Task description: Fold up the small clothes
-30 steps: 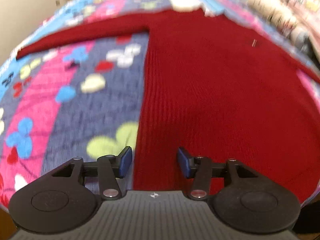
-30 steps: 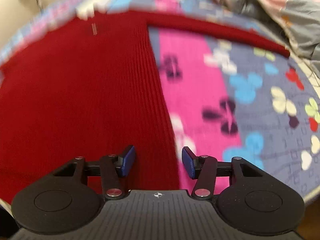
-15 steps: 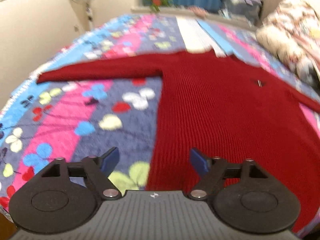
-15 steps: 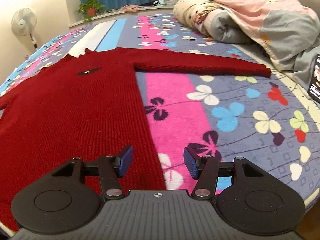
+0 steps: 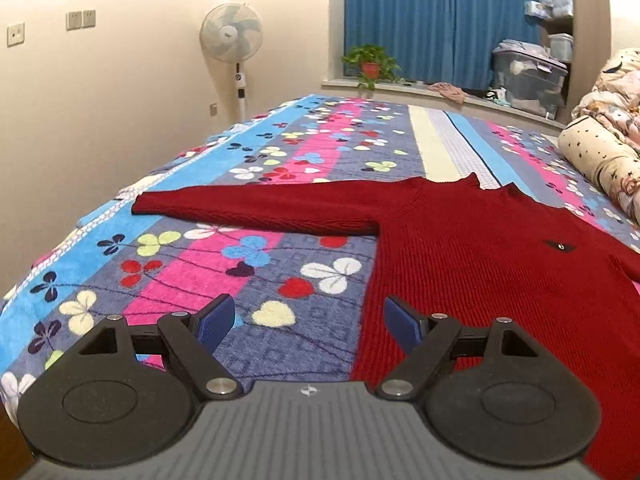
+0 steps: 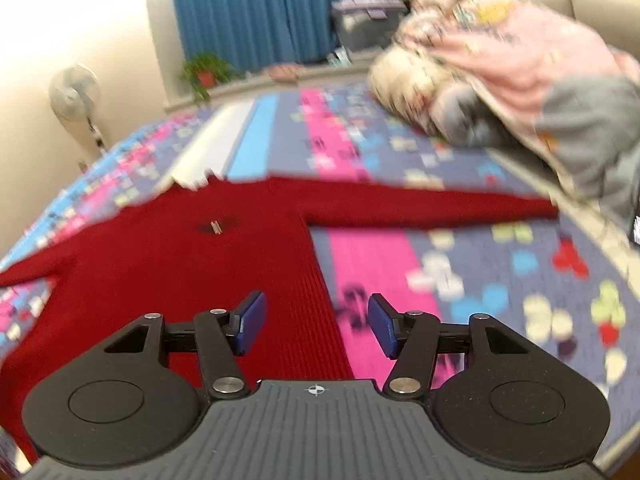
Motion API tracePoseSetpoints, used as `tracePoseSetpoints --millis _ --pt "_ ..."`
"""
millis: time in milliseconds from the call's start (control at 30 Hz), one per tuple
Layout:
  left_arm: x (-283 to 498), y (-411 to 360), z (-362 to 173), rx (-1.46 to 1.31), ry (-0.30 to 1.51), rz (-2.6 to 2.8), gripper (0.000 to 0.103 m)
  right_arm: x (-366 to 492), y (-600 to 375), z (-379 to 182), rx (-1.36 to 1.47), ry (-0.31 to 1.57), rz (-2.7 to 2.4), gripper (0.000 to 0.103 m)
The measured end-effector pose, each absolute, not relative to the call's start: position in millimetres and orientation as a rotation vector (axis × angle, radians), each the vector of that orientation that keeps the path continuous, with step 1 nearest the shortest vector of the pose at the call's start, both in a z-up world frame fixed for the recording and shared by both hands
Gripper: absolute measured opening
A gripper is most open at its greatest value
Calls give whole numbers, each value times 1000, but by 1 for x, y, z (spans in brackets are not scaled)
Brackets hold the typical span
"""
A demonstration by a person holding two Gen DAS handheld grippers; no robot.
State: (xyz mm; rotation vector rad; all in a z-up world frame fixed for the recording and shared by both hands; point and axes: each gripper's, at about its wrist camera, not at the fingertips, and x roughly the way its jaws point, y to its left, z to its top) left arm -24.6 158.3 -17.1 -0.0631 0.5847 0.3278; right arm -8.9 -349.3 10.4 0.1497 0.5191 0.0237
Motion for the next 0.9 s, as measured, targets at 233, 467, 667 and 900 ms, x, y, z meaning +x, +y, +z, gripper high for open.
tracePoseSetpoints --millis 233,467,667,900 --pt "-20 165 -29 -55 630 368 86 39 -342 43 19 400 33 76" --pt "-13 177 -38 -42 672 429 86 81 -333 -21 85 588 -15 66" --pt "11 173 -20 12 661 425 86 93 -313 -22 -4 556 59 67" --pt "72 172 24 76 561 399 86 102 -304 -16 -34 542 88 67"
